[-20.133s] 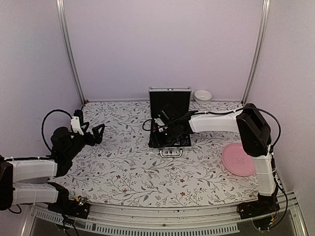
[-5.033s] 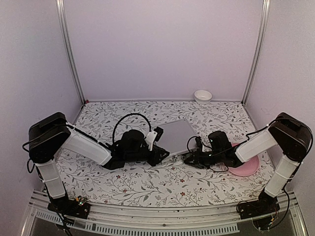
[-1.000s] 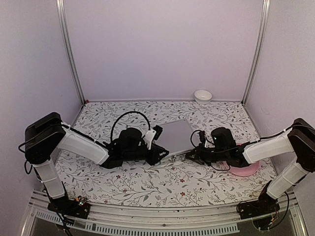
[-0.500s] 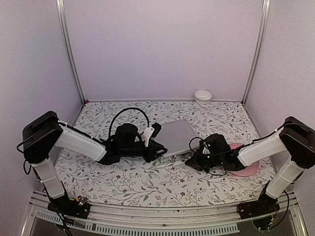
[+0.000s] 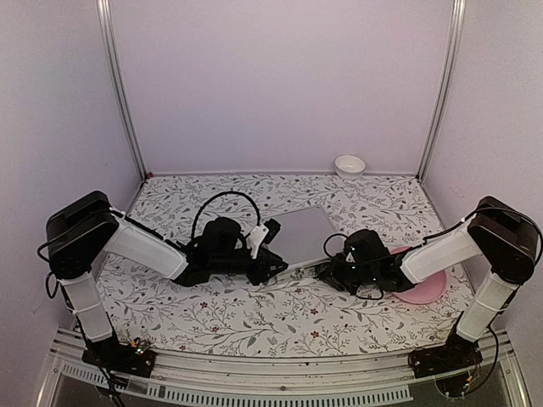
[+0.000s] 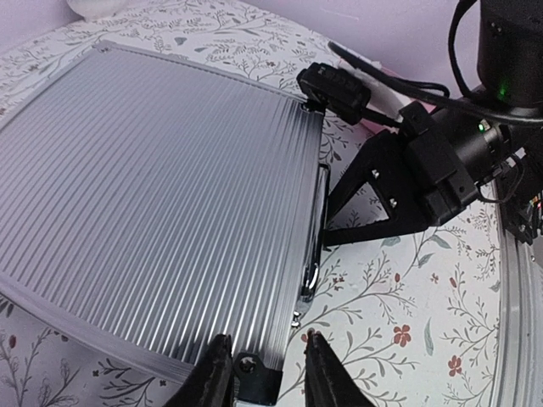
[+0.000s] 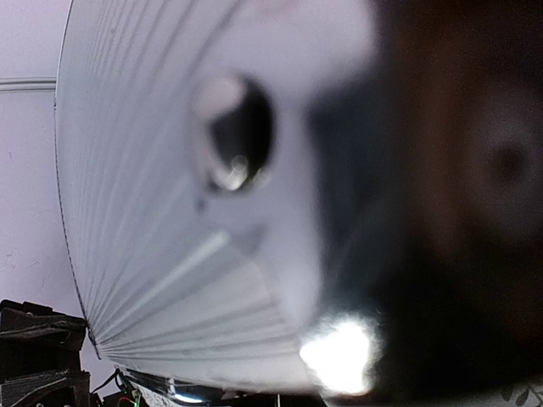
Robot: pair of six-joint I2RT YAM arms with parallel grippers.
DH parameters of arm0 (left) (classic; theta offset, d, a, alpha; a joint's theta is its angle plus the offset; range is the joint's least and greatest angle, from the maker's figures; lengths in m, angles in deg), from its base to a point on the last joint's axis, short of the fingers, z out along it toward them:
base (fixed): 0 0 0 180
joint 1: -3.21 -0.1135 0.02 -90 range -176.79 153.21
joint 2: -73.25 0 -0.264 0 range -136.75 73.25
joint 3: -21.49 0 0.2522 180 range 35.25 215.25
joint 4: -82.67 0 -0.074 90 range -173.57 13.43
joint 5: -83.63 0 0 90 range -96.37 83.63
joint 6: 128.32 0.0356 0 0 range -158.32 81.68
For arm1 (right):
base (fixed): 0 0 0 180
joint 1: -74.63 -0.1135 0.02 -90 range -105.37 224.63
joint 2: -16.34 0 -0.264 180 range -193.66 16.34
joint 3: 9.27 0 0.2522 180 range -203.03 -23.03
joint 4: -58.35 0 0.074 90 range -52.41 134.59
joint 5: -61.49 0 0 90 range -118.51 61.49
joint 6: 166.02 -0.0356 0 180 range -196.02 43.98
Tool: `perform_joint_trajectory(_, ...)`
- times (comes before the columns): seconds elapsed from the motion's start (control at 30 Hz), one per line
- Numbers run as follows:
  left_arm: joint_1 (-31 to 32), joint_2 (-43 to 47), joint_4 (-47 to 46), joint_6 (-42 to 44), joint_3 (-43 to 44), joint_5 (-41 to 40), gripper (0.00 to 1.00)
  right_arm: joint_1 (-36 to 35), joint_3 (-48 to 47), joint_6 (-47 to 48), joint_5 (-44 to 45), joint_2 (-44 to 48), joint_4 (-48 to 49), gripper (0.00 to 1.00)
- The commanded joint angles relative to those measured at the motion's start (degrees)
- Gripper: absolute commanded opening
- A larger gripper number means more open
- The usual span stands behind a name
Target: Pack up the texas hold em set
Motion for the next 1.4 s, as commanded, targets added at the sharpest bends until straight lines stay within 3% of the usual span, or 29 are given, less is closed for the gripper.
perform_joint_trajectory(0.0,-0.88,-0.72,-0.54,1.04,0.93,1.23,0.3,-0.59,0.48,-2.16,0.61,0.02,-0.35,0.03)
perform_joint_trajectory(0.37,-0.93,-1.83,-1.23,-0.28,0.88,3.56,0.3,-2.51,1.91,-7.68,2.39,0.13,0.17,0.03)
perform_joint_trajectory(1.37,-1.04,-0.5,-1.33,-0.05,-0.19,2.92,0.3,-5.41,0.58,-12.06,1.82,-0.13,2.36,0.03)
